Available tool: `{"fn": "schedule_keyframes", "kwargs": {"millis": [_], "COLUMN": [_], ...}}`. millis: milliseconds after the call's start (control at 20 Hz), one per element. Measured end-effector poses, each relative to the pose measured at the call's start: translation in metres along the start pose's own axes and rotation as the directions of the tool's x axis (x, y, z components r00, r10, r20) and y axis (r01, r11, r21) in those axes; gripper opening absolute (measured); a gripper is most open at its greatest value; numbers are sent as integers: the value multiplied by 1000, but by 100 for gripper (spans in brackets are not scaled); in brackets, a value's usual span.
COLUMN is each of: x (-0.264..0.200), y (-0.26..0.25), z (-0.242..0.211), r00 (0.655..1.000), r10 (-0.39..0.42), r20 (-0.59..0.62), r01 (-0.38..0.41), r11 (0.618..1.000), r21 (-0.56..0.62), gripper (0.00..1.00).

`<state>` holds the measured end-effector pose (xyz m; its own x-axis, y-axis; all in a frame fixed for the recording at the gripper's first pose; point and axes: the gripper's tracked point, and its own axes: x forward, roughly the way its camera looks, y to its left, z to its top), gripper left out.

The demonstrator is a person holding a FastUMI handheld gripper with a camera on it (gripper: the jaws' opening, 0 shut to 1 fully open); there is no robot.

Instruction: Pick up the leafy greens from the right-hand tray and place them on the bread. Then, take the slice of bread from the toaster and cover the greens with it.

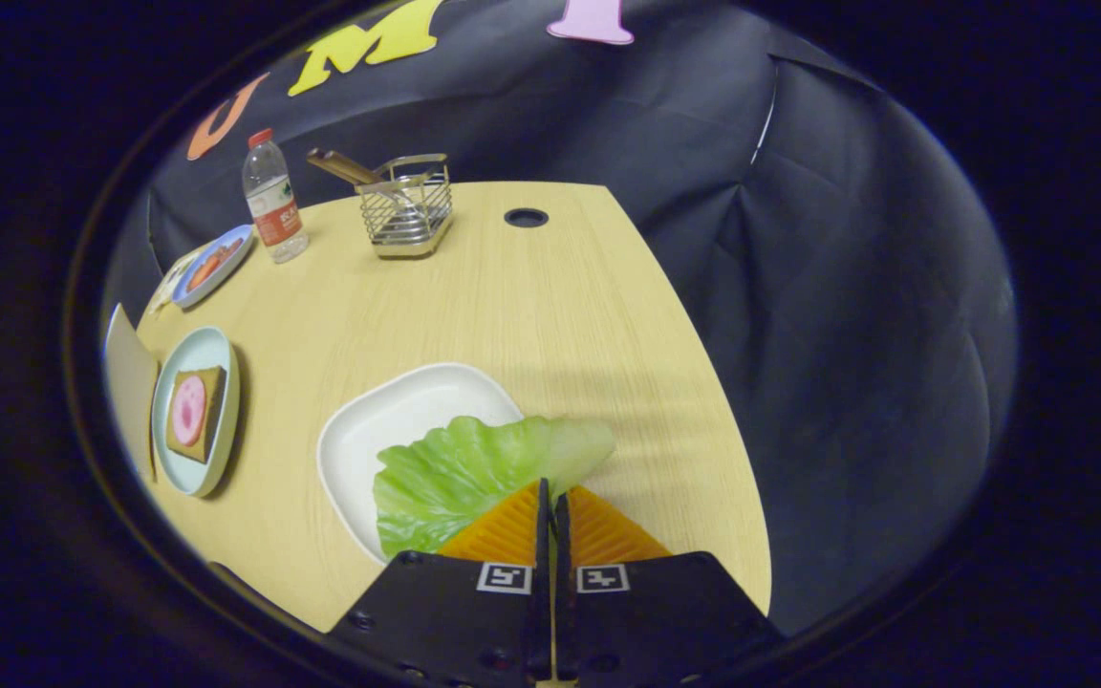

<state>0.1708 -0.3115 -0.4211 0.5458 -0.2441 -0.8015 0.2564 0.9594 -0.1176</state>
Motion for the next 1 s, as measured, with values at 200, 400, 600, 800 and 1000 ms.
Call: {"fn": "schedule_keyframes", "kwargs": {"millis": [200,400,600,800,1000], "x": [-20,-55,-94,-130,-155], "y": [10,32,68,118,178], "z": [13,29,42,47,44], "r00": [998,992,984,975,967], "r10": [4,14,51,96,143], "r20": [62,126,171,198,211], "r01": [-2,-7,-40,-77,-107], "r11": [1000,998,997,992,979], "r21": [-31,-60,-71,-103,-174], "gripper": [0,0,0,0,0]}}
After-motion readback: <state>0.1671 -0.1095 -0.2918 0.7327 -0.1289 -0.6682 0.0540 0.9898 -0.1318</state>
